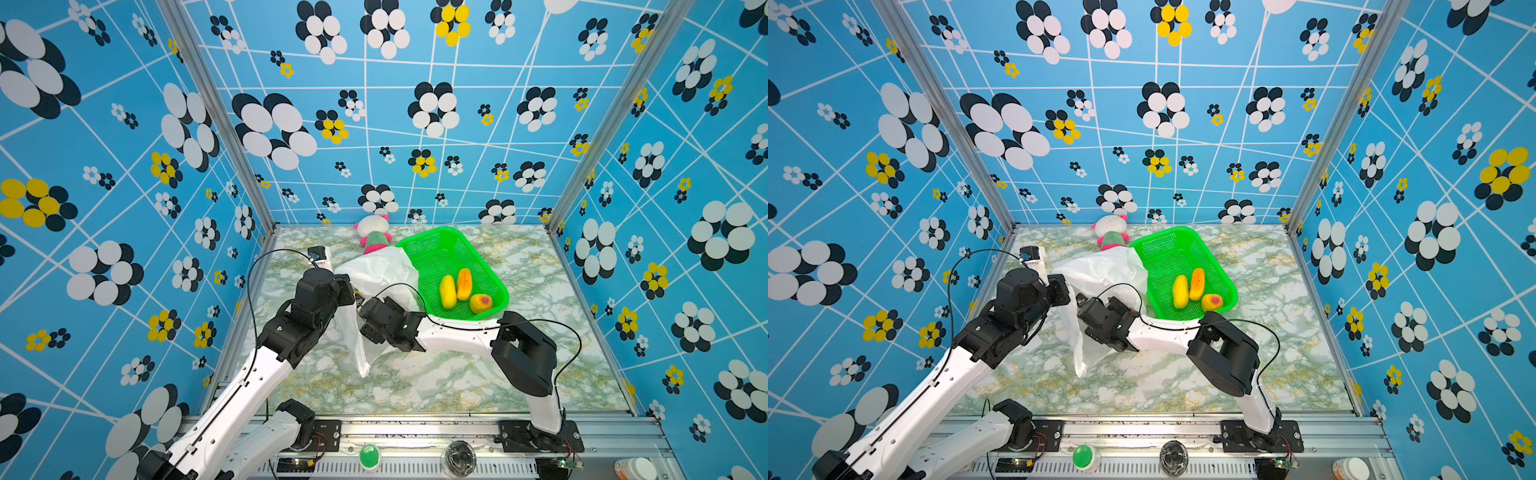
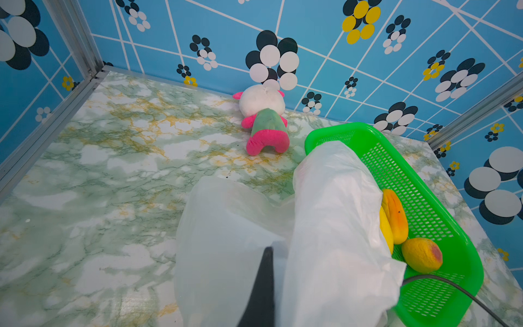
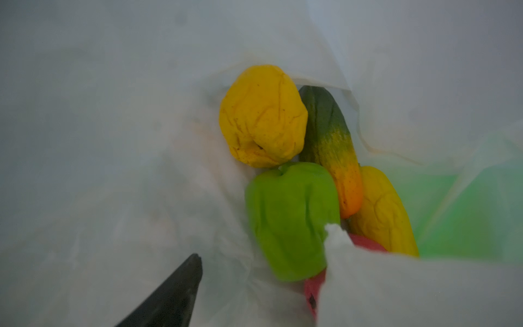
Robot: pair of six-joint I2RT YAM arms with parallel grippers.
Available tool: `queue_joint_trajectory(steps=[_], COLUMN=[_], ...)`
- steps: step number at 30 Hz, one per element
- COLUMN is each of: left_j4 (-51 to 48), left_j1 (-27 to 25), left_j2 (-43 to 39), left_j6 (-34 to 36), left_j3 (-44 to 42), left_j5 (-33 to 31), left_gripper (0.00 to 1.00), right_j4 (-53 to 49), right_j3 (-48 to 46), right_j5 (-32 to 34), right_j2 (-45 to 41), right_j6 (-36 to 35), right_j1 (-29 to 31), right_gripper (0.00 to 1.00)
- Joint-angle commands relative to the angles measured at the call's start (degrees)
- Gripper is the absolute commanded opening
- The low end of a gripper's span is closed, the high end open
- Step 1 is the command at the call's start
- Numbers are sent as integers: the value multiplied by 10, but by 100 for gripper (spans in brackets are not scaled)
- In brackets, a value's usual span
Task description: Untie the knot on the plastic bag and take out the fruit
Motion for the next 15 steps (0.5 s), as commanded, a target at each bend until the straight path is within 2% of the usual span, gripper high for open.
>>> queue_joint_trajectory(steps=[1, 6, 10, 15], left_j4=[-2, -2, -2, -2], left_j1=[4, 4, 4, 4], left_j2=[-9, -9, -10, -9], left_j6=[-4, -4, -5, -4], left_j3=[3, 4, 3, 2], left_j5=[-7, -6, -7, -7], left_gripper=[0, 0, 0, 0], right_j4=[-3, -7, -17, -18], right_j3=[20, 45, 65, 66], right_j5=[8, -9, -28, -43], right_j2=[16, 52, 72, 70], right_j6=[25, 26, 32, 37], right_j1=[-12, -17, -23, -25], right_gripper=[88, 89, 86, 71])
